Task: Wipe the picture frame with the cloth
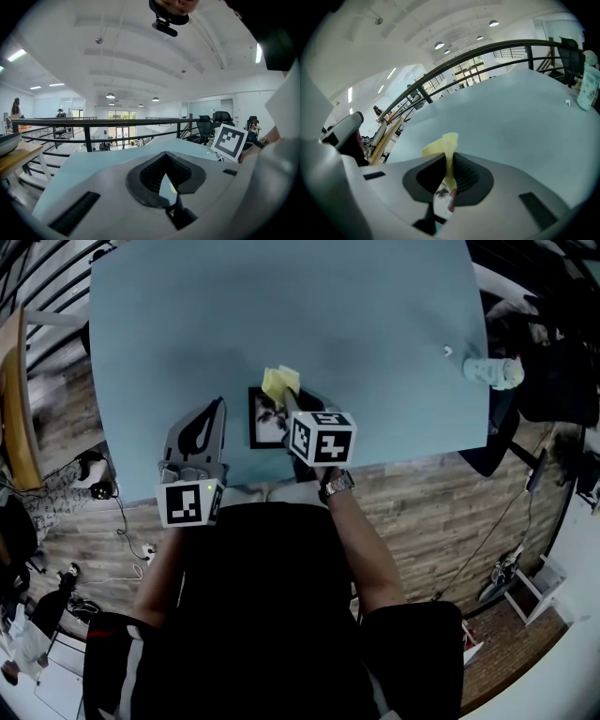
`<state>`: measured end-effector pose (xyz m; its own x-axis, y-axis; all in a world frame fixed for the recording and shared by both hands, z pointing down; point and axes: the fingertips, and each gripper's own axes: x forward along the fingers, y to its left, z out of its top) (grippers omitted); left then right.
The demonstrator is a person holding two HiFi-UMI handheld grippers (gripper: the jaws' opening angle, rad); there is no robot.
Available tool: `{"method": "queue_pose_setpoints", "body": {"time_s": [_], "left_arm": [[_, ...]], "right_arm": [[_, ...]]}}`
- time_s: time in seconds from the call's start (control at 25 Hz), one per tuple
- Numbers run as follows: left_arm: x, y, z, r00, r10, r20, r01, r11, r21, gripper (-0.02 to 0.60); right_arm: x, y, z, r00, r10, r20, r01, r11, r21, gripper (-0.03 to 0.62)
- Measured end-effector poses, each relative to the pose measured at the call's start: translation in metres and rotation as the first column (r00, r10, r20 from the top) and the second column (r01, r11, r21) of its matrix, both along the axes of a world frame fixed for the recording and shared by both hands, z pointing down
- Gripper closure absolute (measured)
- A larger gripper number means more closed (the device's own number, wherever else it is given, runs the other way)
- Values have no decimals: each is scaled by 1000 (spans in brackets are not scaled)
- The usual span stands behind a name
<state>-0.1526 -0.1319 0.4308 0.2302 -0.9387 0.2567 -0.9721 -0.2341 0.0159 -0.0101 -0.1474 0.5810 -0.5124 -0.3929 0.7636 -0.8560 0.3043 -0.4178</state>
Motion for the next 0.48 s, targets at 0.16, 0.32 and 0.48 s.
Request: {"method": "queue_pose_setpoints", "body": {"time_s": [0.16, 0.32, 0.48], "left_arm": [[-5, 5, -7, 1000, -7, 7, 7, 1000, 10, 581], [-13, 16, -17, 1000, -16, 9, 16, 1000, 7, 581], [-22, 23, -27, 999, -19, -31, 20, 1000, 22, 581]], "right_arm": [[-8, -3, -36, 998, 24, 51, -27, 998, 60, 557], [-16, 2, -78, 995, 42, 89, -54, 989, 139, 557], [-31, 7, -113, 992, 47, 118, -71, 975, 209, 557]]}}
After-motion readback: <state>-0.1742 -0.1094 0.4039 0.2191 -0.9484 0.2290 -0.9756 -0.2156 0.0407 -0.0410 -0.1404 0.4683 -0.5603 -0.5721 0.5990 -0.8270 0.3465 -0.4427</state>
